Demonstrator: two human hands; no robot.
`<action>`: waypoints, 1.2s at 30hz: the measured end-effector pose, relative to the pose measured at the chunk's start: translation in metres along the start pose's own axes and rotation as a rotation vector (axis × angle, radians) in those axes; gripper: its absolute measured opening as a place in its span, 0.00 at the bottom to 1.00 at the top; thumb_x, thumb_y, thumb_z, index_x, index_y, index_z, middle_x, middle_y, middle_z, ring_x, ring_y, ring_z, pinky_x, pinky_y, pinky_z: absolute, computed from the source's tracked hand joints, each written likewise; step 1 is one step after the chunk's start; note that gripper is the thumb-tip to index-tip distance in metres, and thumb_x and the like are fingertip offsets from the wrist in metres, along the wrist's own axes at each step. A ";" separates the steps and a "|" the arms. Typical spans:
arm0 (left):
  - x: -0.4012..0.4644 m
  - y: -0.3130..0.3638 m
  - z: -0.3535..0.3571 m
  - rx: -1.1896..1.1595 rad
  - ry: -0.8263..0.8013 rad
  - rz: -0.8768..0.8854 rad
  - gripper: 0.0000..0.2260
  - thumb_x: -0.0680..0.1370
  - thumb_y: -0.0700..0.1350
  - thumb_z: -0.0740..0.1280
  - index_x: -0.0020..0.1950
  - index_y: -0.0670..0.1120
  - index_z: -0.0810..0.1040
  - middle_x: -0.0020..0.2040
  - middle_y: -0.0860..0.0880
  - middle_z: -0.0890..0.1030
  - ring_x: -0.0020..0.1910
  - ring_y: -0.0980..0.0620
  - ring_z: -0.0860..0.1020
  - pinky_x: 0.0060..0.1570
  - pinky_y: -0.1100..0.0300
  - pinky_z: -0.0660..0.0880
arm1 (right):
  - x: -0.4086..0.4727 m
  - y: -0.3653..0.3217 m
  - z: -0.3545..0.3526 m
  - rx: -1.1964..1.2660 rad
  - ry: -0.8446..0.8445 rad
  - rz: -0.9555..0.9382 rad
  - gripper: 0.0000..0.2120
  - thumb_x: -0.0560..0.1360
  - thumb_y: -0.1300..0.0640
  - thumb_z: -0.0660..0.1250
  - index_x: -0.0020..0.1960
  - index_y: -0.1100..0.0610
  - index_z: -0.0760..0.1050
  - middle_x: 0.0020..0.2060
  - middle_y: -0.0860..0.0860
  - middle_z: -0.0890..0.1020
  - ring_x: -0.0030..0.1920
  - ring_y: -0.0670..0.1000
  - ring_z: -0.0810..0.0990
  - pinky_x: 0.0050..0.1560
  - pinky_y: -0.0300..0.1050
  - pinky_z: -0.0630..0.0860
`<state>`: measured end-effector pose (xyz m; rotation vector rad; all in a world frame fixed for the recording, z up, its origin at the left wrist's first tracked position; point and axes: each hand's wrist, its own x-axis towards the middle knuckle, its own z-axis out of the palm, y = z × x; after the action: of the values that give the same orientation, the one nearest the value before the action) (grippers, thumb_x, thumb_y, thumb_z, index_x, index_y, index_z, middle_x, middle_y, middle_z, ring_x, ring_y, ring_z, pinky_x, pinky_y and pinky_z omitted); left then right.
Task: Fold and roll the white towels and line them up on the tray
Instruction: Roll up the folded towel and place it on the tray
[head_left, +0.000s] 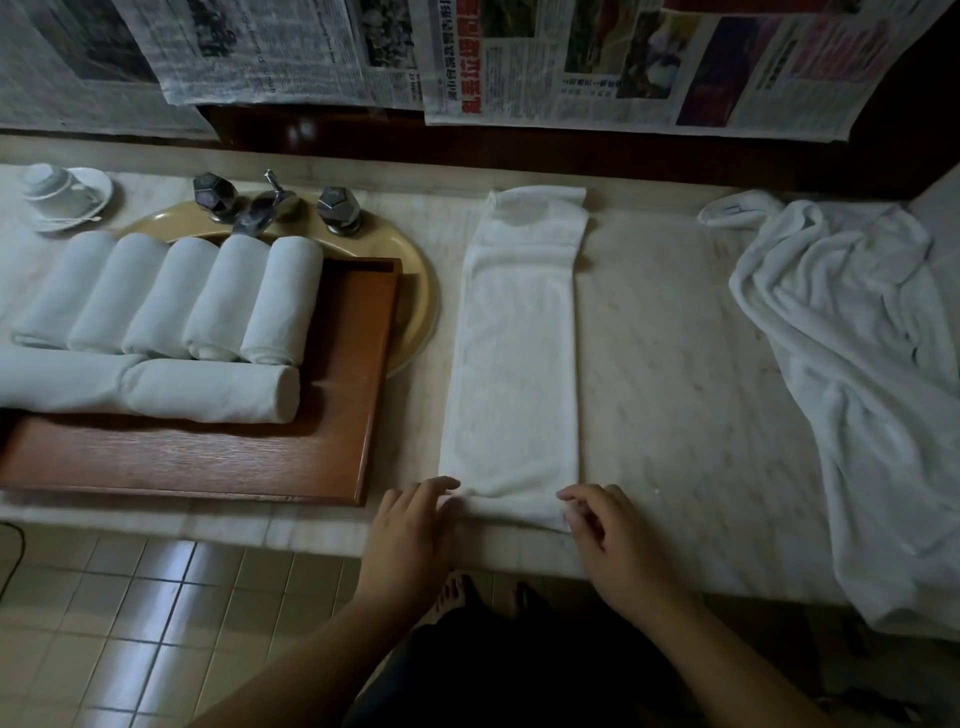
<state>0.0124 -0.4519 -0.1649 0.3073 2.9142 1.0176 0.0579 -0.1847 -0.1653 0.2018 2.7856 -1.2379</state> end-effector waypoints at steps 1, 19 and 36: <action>0.002 0.003 0.002 0.008 0.004 -0.033 0.10 0.85 0.51 0.62 0.63 0.53 0.80 0.56 0.57 0.80 0.51 0.56 0.70 0.49 0.55 0.74 | 0.003 -0.002 0.000 0.017 -0.001 0.019 0.08 0.83 0.51 0.65 0.59 0.40 0.77 0.48 0.41 0.75 0.45 0.42 0.78 0.48 0.48 0.79; 0.021 -0.001 0.006 0.361 -0.070 0.639 0.18 0.74 0.42 0.62 0.59 0.42 0.85 0.56 0.47 0.80 0.53 0.46 0.77 0.49 0.53 0.78 | -0.002 -0.018 0.019 -0.610 0.080 -0.430 0.19 0.74 0.54 0.65 0.62 0.57 0.82 0.53 0.50 0.81 0.51 0.55 0.81 0.49 0.51 0.77; 0.033 -0.017 0.004 0.307 -0.097 0.418 0.13 0.82 0.56 0.62 0.64 0.59 0.79 0.55 0.57 0.74 0.52 0.51 0.72 0.49 0.53 0.72 | 0.020 -0.009 0.015 -0.214 0.075 -0.167 0.12 0.80 0.42 0.63 0.57 0.43 0.83 0.47 0.39 0.77 0.46 0.48 0.74 0.47 0.50 0.76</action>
<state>-0.0227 -0.4560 -0.1774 0.9807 2.9736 0.5516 0.0368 -0.2006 -0.1711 0.0007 3.0256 -0.9682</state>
